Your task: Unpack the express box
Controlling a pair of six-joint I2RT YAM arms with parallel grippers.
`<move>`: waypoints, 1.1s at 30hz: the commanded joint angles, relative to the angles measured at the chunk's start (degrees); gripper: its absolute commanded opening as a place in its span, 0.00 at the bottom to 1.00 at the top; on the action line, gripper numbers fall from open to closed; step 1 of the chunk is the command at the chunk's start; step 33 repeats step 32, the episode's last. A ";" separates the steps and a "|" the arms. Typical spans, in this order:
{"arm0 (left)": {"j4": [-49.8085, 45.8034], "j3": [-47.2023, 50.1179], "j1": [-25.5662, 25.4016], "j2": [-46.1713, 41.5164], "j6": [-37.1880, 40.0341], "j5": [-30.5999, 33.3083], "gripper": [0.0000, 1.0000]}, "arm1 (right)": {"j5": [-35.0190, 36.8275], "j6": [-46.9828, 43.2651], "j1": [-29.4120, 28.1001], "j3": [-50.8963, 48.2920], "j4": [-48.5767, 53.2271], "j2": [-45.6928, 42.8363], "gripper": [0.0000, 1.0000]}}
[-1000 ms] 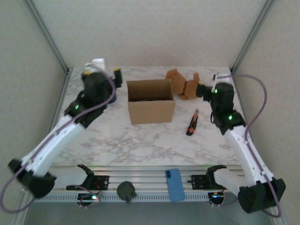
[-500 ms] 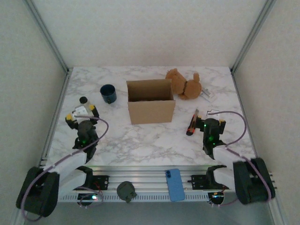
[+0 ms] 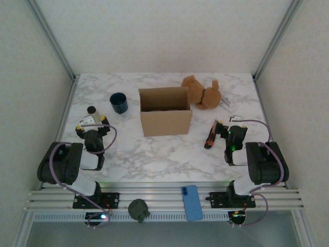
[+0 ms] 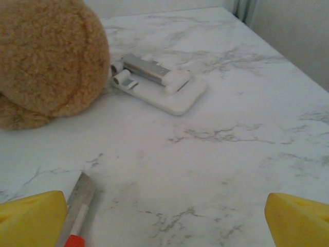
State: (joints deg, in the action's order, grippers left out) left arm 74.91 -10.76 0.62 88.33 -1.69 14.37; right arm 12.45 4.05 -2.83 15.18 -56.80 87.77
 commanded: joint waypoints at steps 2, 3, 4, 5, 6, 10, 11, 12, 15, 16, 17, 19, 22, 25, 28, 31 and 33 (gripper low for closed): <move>2.16 -0.93 2.27 0.07 -2.53 -9.09 1.00 | -7.29 -1.32 0.04 6.62 6.59 0.74 0.99; 1.29 -1.09 2.19 -0.27 -2.52 -9.11 1.00 | -7.35 -1.33 0.02 6.57 6.57 0.86 0.99; 1.82 -1.02 2.12 -0.03 -2.44 -8.82 1.00 | -7.25 -1.31 0.09 6.70 7.26 0.55 0.99; 1.70 -1.06 2.10 -0.01 -2.37 -8.74 1.00 | -7.24 -1.37 0.05 6.49 6.30 0.81 0.99; 1.12 -1.19 2.02 -0.19 -2.35 -8.66 1.00 | -7.28 -1.38 0.06 6.49 6.58 0.76 0.99; 1.30 -1.32 1.75 -0.04 -2.09 -8.31 1.00 | -7.16 -1.42 -0.03 6.61 6.93 0.65 0.99; 0.98 -1.41 1.67 -0.14 -2.00 -8.24 1.00 | -7.15 -1.42 -0.07 6.53 6.73 0.73 0.99; 1.04 -1.39 1.66 -0.03 -2.00 -8.20 1.00 | -7.16 -1.42 -0.03 6.53 6.65 0.74 0.99; 1.05 -1.41 1.57 -0.06 -1.91 -8.13 1.00 | -7.08 -1.42 -0.05 6.53 6.79 0.74 0.99; 1.03 -1.41 1.57 -0.11 -1.91 -8.15 1.00 | -7.09 -1.42 -0.07 6.53 6.79 0.74 0.99; 1.03 -1.37 1.57 -0.06 -1.91 -8.11 1.00 | -7.04 -1.42 -0.02 6.53 6.78 0.74 0.99; 0.91 -1.49 1.57 -0.03 -1.91 -8.13 1.00 | -7.00 -1.42 -0.12 6.53 6.78 0.74 0.99; 0.77 -1.59 1.62 0.01 -2.04 -8.26 1.00 | -7.00 -1.42 -0.14 6.61 6.79 0.74 0.99; 0.78 -1.57 1.93 0.07 -2.18 -8.79 0.99 | -7.00 -1.46 -0.11 6.62 6.78 0.74 0.99; 0.89 -1.52 1.91 -0.05 -2.17 -8.90 1.00 | -6.98 -1.42 -0.16 6.55 6.79 0.74 0.99; 0.91 -1.45 1.93 -0.08 -1.88 -9.34 1.00 | -7.00 -1.44 -0.15 6.62 6.78 0.74 0.99; 0.26 -1.83 1.88 0.02 -1.34 -10.50 1.00 | -6.98 -1.49 -0.11 6.62 6.83 0.74 0.99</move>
